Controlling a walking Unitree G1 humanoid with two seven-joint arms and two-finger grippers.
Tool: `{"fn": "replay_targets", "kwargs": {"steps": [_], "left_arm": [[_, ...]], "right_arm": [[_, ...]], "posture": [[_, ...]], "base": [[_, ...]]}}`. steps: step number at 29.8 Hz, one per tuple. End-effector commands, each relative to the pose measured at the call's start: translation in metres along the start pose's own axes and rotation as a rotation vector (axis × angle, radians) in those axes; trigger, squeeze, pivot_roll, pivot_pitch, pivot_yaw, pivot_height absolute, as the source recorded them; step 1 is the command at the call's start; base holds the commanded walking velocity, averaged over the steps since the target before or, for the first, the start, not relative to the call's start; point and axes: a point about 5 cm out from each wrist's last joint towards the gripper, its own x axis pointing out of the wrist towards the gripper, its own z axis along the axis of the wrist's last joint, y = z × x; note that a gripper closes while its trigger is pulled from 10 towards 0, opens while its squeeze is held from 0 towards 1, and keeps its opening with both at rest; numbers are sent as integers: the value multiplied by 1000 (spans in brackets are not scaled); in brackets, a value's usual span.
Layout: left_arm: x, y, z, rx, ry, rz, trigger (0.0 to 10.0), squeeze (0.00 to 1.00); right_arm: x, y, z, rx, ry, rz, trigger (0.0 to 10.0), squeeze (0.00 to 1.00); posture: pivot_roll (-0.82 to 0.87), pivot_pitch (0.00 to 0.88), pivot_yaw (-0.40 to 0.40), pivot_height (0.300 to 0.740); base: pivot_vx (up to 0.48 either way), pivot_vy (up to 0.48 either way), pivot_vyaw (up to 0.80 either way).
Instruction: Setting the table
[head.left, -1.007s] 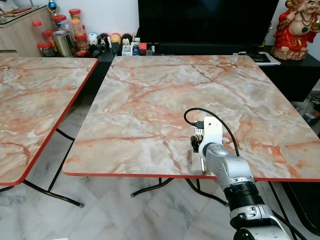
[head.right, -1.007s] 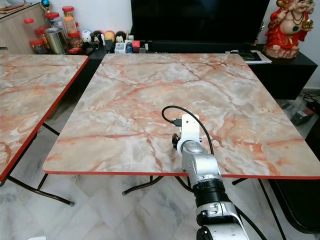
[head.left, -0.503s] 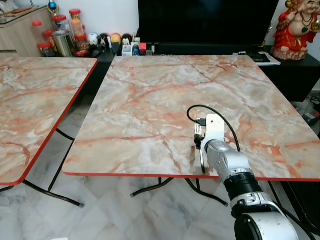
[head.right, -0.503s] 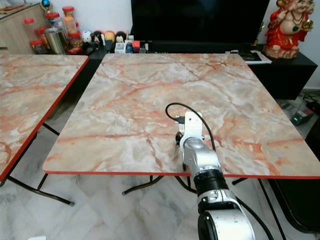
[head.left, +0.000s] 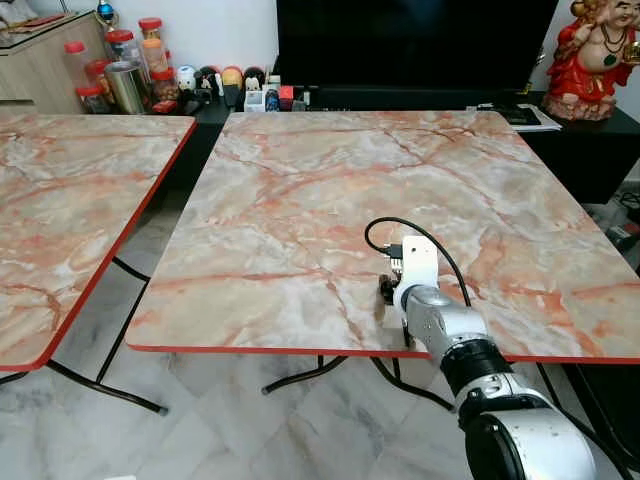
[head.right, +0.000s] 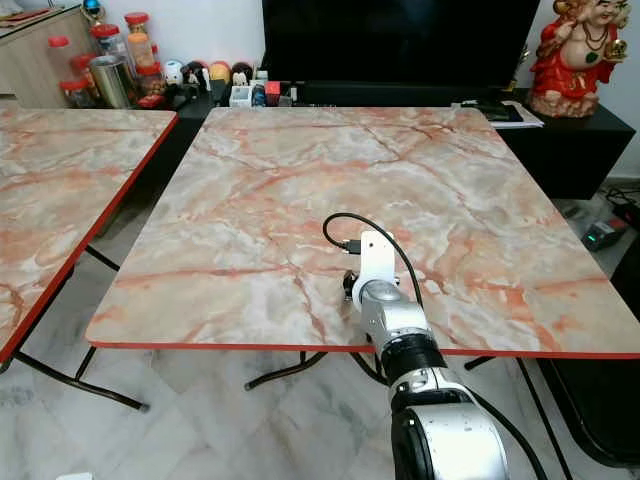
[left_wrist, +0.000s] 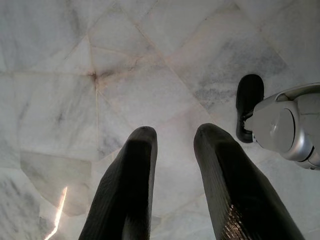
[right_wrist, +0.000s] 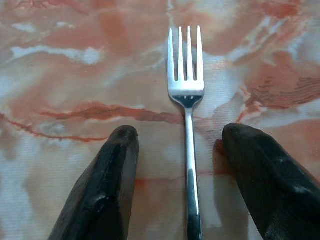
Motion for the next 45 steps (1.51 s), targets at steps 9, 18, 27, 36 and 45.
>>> {"fn": "replay_targets", "kwargs": {"steps": [9, 18, 27, 36, 45], "left_arm": [[0, 1, -2, -3, 10, 3, 10000, 0], [0, 0, -2, -5, 13, 2, 10000, 0], [0, 1, -2, -6, 14, 2, 10000, 0], [0, 1, -1, -4, 14, 3, 10000, 0], [0, 1, -1, -4, 16, -1, 10000, 0]], "right_arm": [[2, 2, 6, -13, -12, -6, 10000, 0], [3, 0, 3, -10, -3, -12, 10000, 0], [3, 2, 5, -8, -13, -1, 0, 0], [3, 3, 4, -10, -17, 8, 0, 0], [3, 2, 4, -17, -18, 7, 0, 0]], "posture": [[8, 0, -10, 732], [10, 0, -13, 732], [10, 0, -11, 732], [13, 0, -8, 732], [12, 0, -8, 732]], "base": [[0, 0, 0], [0, 0, 0], [0, 0, 0], [0, 0, 0], [0, 0, 0]]}}
